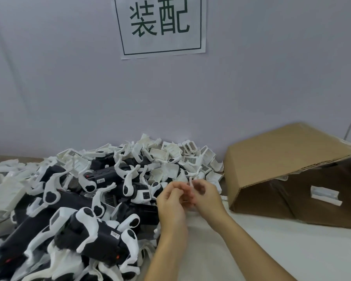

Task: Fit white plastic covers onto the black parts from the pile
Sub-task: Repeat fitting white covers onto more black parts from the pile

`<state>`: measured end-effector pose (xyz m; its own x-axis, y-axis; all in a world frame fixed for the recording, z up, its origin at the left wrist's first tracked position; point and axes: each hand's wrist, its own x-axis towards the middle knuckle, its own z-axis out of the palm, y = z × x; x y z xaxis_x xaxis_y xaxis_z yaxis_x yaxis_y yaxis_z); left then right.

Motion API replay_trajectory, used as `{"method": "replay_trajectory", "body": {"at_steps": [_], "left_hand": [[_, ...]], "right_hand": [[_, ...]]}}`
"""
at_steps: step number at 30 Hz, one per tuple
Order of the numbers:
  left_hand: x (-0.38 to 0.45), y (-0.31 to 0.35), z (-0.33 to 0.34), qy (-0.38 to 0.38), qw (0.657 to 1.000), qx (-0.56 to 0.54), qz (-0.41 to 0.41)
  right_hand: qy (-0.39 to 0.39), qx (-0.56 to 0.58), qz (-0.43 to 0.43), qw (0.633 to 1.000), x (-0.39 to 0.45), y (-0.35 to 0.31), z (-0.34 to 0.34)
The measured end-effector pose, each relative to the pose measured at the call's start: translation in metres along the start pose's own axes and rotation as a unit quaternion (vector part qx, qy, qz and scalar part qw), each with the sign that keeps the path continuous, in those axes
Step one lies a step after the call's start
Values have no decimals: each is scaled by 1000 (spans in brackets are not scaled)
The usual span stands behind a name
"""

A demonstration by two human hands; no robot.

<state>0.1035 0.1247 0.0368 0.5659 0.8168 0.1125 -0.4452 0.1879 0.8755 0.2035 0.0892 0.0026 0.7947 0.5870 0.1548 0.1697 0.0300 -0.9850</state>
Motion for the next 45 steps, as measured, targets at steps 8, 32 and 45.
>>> {"method": "replay_trajectory", "body": {"at_steps": [8, 32, 45], "left_hand": [[0, 1, -2, 3, 1000, 14, 2], [-3, -3, 4, -27, 997, -11, -64], [-3, -5, 4, -31, 997, -1, -71]], "right_hand": [[201, -98, -134, 965, 15, -58, -24], [72, 151, 176, 970, -39, -19, -20], [76, -106, -195, 972, -55, 16, -9]]}}
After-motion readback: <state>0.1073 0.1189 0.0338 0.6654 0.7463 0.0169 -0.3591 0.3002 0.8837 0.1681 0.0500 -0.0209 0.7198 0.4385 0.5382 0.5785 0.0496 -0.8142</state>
